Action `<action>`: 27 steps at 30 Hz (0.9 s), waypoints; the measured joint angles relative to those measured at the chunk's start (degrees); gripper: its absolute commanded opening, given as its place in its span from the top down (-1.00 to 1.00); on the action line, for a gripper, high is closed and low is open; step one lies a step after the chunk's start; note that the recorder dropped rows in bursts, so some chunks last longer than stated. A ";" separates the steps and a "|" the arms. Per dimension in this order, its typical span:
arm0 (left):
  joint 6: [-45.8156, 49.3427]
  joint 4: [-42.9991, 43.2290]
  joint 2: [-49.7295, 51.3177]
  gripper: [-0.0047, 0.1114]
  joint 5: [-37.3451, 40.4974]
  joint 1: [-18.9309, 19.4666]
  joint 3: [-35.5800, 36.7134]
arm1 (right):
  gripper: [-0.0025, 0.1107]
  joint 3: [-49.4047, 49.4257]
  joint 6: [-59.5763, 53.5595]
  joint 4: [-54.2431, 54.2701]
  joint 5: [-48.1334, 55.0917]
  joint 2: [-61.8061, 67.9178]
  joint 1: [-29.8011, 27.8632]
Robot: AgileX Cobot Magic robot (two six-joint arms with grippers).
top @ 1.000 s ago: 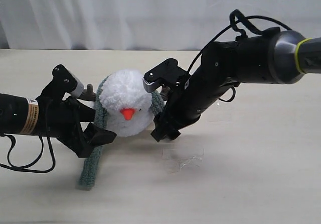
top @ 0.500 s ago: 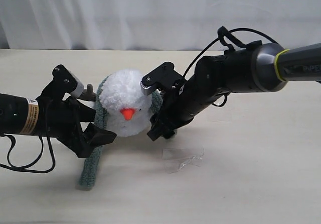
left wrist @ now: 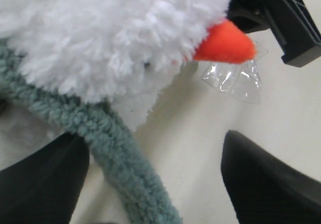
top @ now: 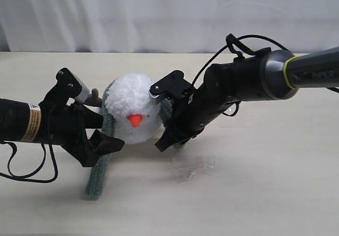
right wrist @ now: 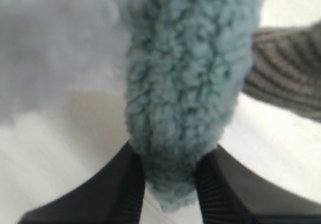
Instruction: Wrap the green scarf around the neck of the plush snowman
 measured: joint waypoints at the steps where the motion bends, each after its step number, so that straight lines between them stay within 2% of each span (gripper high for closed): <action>1: 0.00 0.00 0.00 -0.26 -0.11 0.00 0.00 | 0.65 0.00 0.00 0.00 0.25 0.00 0.00; 4: 0.09 0.00 0.00 -0.26 -0.21 0.00 0.00 | 0.89 0.00 0.41 0.00 0.99 0.00 0.00; 14: 0.09 -0.25 0.00 -0.26 -0.46 0.00 0.00 | 0.88 0.00 1.75 2.59 4.17 -6.04 0.00; 20: 0.09 -1.09 0.00 -0.26 -0.46 0.00 0.00 | 0.88 0.00 1.75 6.95 8.23 -3.85 0.00; 24: 0.09 -2.82 0.00 -0.26 -0.46 0.00 0.00 | 0.88 0.04 -2.13 13.20 14.40 -3.12 0.00; 27: -0.38 -2.82 0.00 -0.26 -0.46 0.00 0.00 | 0.88 0.04 -9.85 21.55 18.23 -3.12 0.00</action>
